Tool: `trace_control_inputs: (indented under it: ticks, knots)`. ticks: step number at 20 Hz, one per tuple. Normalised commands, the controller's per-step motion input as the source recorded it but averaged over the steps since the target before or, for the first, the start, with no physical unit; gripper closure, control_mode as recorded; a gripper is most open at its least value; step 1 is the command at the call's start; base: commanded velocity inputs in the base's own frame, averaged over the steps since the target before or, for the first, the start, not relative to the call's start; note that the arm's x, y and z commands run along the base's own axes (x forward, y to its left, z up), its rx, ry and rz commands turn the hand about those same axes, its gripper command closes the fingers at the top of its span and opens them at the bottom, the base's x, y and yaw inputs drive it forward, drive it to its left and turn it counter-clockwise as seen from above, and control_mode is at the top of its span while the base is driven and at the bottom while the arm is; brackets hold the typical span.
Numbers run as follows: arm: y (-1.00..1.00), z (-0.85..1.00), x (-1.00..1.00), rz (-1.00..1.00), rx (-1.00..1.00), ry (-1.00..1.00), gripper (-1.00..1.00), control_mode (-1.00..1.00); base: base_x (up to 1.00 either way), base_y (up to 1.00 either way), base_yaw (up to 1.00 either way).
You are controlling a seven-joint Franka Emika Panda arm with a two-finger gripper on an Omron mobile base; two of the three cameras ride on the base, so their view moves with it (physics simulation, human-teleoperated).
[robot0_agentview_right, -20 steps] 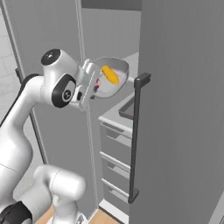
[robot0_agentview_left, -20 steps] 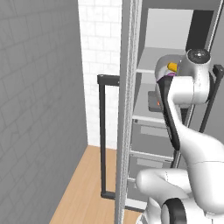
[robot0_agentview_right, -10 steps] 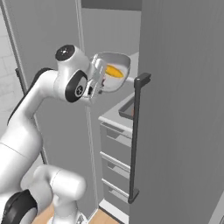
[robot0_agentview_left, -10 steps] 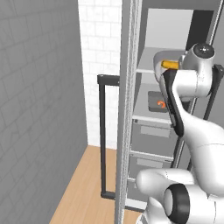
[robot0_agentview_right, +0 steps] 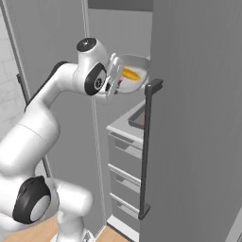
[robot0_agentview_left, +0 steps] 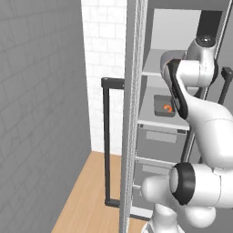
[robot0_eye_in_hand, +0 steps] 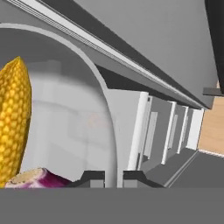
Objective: Take the meat container that has the shrimp and place it on the second highest rack of the freezer. Then take the vegetable container that has the corn and onion and place it on the highest rack of the freezer.
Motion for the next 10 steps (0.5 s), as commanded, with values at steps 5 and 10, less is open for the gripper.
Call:
trace_control_inputs:
  ticks: [5, 10]
  knots:
    - [-0.17, 0.0, 0.46, 0.0, 0.03, 0.08, 1.0, -1.0, 0.0, 0.0, 0.0]
    - [-0.21, 0.0, 0.64, 0.0, 0.07, 0.07, 1.0, -1.0, 0.0, 0.0, 0.0]
